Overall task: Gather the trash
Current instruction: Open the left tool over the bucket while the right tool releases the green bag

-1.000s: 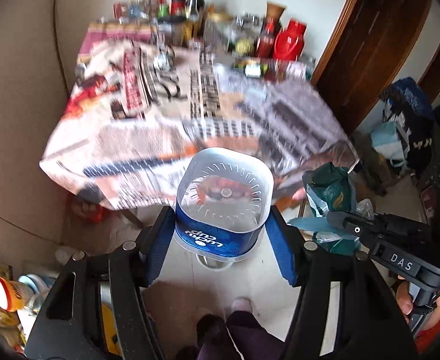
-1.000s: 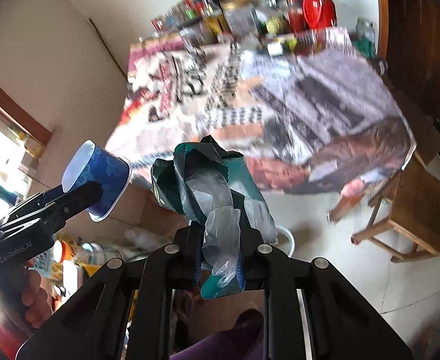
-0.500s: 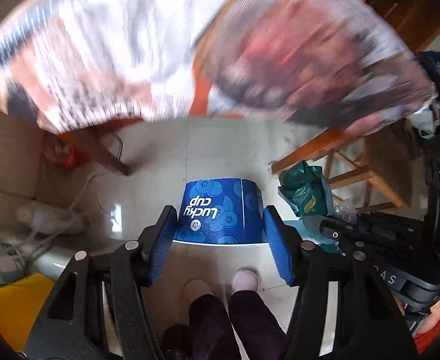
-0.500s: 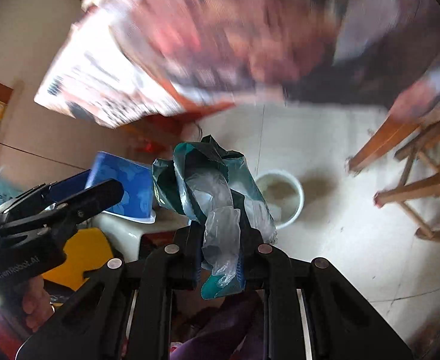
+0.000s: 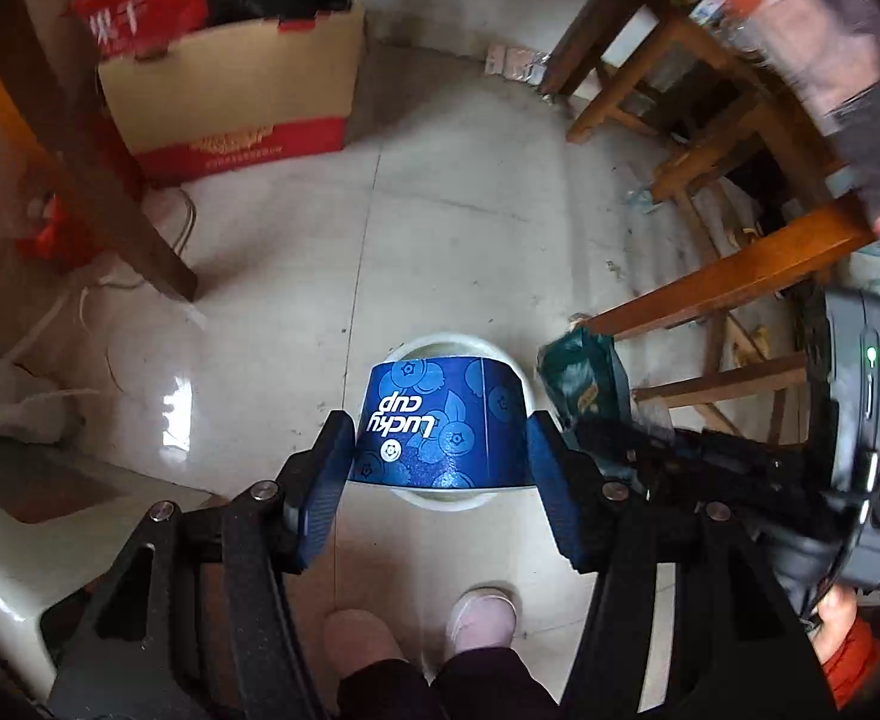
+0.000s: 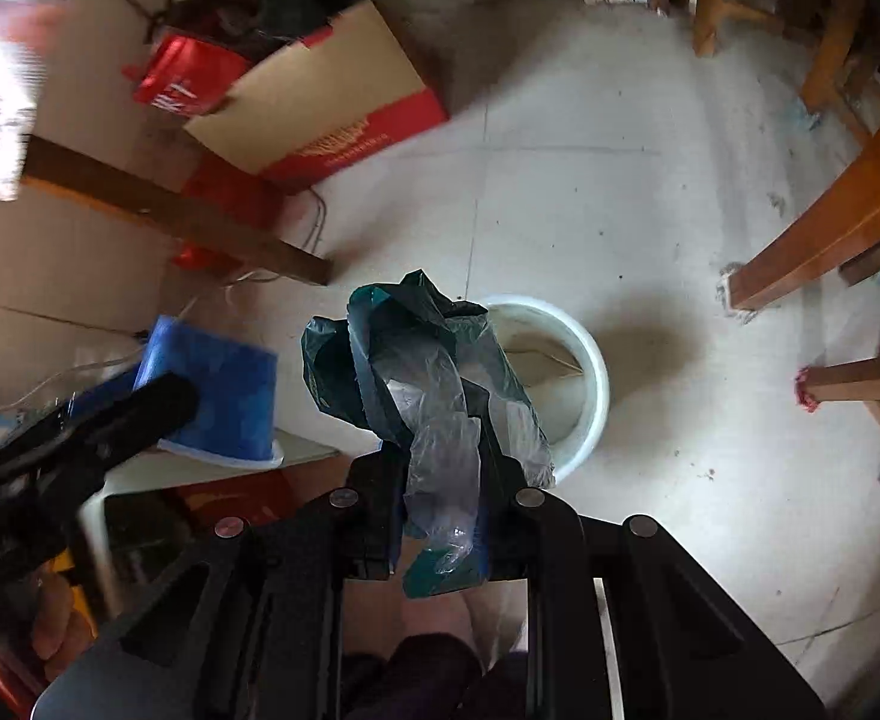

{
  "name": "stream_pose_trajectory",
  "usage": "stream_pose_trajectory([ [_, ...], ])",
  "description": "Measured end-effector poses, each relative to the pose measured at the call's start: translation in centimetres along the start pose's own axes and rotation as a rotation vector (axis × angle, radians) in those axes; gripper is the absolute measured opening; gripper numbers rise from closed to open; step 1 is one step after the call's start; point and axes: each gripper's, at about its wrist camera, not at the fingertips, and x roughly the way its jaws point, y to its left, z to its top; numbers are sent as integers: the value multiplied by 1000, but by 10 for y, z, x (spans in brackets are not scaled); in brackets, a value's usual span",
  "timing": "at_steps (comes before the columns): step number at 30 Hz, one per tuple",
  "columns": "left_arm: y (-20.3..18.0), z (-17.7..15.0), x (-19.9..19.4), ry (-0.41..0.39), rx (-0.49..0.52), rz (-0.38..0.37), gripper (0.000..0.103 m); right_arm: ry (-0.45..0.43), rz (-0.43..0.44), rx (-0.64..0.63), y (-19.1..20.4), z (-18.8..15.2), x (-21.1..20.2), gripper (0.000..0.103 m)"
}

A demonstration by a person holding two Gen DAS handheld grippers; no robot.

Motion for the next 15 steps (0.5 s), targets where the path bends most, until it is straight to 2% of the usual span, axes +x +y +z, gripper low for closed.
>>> stream_pose_trajectory([
  [5,12,-10,33,21,-28,4,58,-51,-3,-36,-4,5,30,20],
  [7,13,-13,38,19,-26,8,58,-67,-16,-47,-7,6,36,31],
  [10,14,-16,45,14,-27,9,58,-54,13,-32,-13,6,42,46],
  [15,16,-18,54,32,-40,11,58,-4,20,8,-24,5,54,47],
])
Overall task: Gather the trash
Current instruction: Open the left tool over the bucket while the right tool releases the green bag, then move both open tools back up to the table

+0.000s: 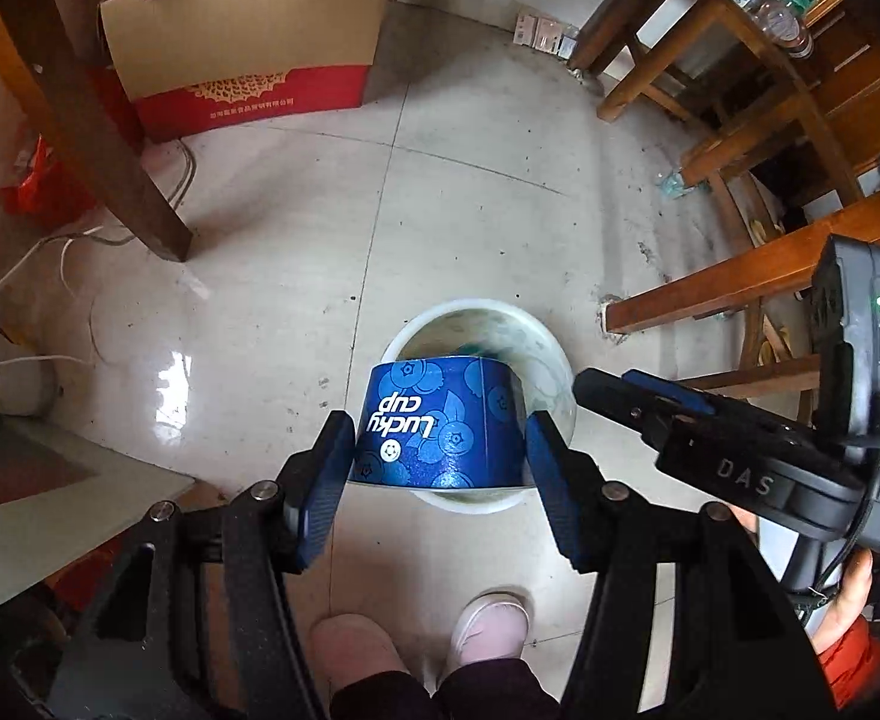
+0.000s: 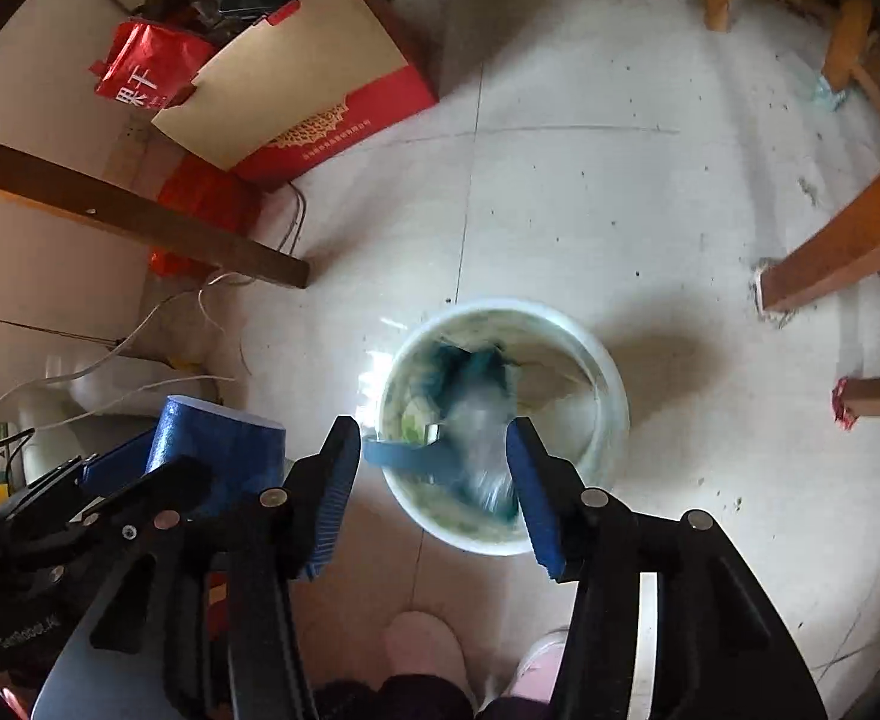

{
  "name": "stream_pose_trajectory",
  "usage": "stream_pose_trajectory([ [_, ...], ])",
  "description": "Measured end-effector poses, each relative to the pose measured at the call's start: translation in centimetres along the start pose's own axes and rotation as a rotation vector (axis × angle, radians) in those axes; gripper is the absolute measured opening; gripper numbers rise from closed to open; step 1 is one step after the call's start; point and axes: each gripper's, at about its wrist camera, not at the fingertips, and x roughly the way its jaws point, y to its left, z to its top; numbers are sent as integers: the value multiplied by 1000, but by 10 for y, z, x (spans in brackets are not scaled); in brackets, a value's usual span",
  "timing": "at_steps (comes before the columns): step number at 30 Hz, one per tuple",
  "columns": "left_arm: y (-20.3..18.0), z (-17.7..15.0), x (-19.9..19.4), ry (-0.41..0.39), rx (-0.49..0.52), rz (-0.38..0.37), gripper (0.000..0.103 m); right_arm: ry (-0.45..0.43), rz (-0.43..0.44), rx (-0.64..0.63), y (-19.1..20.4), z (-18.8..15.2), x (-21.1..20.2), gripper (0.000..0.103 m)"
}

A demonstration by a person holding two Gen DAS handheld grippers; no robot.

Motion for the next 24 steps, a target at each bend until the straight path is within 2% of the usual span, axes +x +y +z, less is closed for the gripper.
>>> stream_pose_trajectory([
  [5,-8,1,10,20,13,-13,58,-32,-66,-23,4,-4,-11,47],
  [10,-29,2,8,11,71,-42,58,-50,-70,-5,-6,-9,-31,47],
  [12,-35,3,10,35,79,-56,66,-61,-72,4,-9,-10,-36,47],
  [16,-39,2,10,58,73,-46,66,-81,-88,8,-11,-12,-48,47],
  [24,-53,2,-45,23,109,11,66,-97,-88,7,1,-11,-83,47],
])
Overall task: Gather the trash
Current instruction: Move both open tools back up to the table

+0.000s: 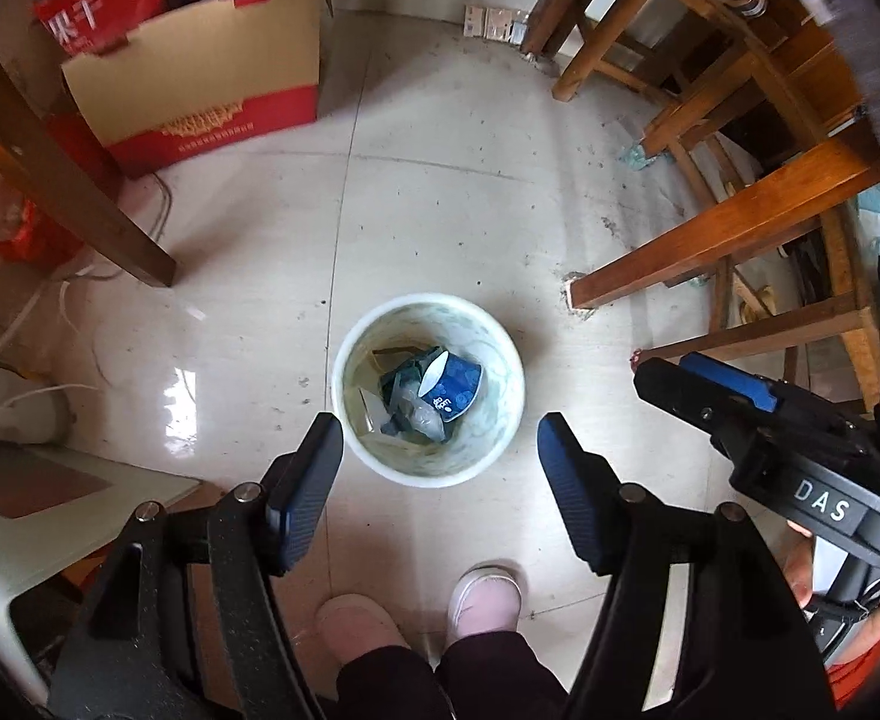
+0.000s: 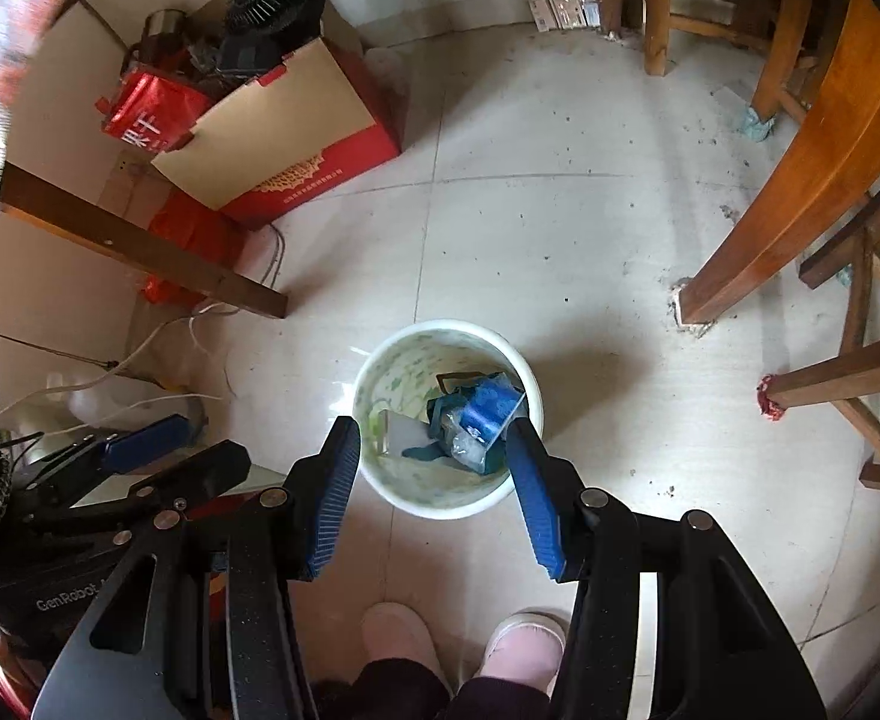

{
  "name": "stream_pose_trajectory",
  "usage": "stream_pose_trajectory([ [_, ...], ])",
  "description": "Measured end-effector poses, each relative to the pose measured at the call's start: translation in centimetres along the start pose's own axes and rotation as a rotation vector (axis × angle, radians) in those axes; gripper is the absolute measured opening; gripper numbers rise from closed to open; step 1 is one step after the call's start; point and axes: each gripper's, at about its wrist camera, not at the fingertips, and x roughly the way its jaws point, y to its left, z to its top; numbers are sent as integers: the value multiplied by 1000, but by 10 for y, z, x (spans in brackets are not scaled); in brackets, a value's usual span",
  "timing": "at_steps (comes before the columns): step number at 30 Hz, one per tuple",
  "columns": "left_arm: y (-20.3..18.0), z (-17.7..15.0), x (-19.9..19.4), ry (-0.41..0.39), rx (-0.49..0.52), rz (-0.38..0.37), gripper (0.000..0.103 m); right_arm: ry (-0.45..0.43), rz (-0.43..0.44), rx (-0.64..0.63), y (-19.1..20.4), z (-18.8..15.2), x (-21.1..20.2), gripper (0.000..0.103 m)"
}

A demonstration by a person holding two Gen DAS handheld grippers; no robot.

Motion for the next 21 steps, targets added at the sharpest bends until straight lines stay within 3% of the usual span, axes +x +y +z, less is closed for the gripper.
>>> stream_pose_trajectory([
  [8,-21,19,-110,-75,0,8,66,-45,5,-44,32,18,-89,47],
  [21,-72,58,-320,-279,49,-8,66,-220,17,-104,107,53,-284,47],
])
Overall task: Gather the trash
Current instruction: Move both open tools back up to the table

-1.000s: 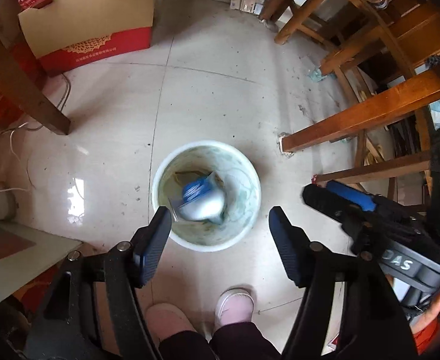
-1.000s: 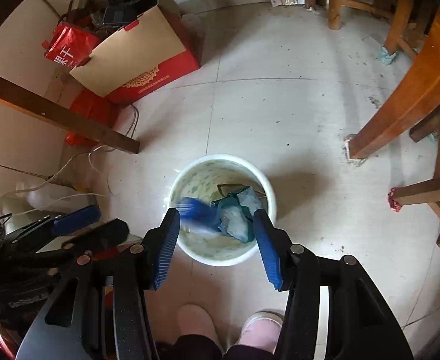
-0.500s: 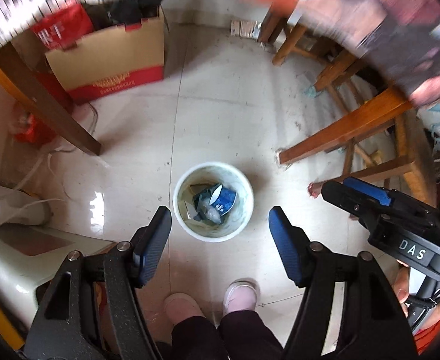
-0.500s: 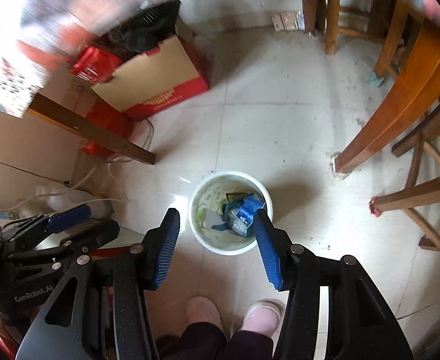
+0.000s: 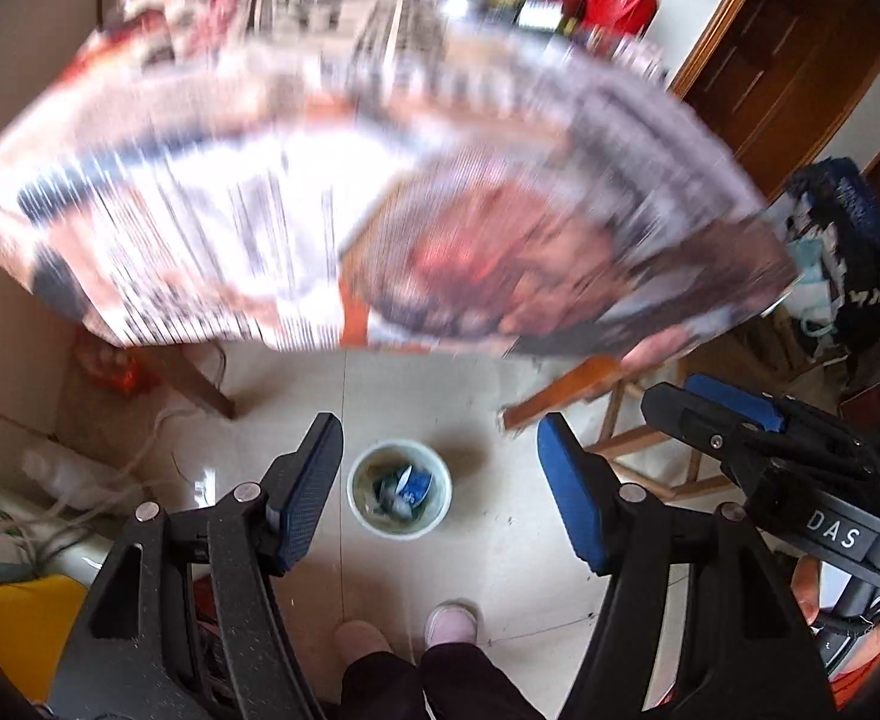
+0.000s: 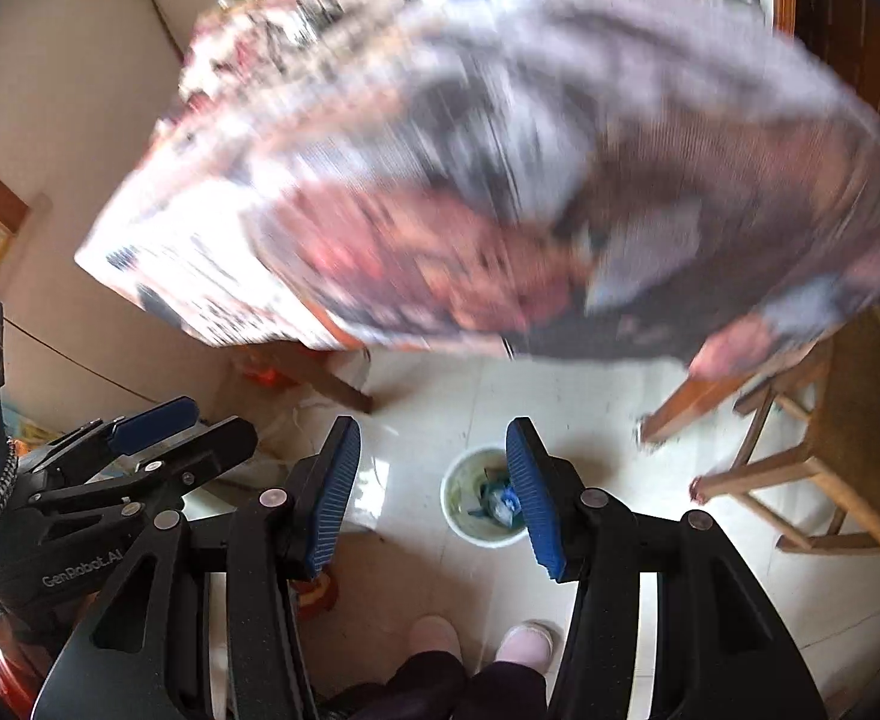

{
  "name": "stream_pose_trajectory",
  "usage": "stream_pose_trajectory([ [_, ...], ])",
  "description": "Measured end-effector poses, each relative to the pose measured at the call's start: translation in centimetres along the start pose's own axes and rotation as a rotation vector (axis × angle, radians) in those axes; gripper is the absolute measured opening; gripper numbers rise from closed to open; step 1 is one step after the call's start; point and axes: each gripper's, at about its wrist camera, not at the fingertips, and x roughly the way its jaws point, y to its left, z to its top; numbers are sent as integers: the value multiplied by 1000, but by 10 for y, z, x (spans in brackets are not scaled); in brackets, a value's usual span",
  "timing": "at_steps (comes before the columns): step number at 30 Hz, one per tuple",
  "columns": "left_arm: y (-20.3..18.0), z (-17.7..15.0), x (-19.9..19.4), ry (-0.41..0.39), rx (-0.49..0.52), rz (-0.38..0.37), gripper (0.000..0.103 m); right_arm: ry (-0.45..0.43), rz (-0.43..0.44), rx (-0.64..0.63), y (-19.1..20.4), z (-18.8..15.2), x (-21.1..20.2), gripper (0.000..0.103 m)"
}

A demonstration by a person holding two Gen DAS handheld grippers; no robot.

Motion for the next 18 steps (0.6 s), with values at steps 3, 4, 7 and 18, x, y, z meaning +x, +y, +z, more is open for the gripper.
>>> stream_pose_trajectory([
  [3,-8,17,-44,-43,25,-3,66,-47,4,-11,21,17,-45,47],
  [4,-11,23,-62,-64,34,-4,66,-59,4,-14,27,20,-56,47],
  [7,-14,38,-106,-113,49,-15,66,-112,-9,-35,50,33,-96,47],
  [18,-11,76,-251,-305,65,-48,66,-315,-49,-53,104,62,-217,47],
])
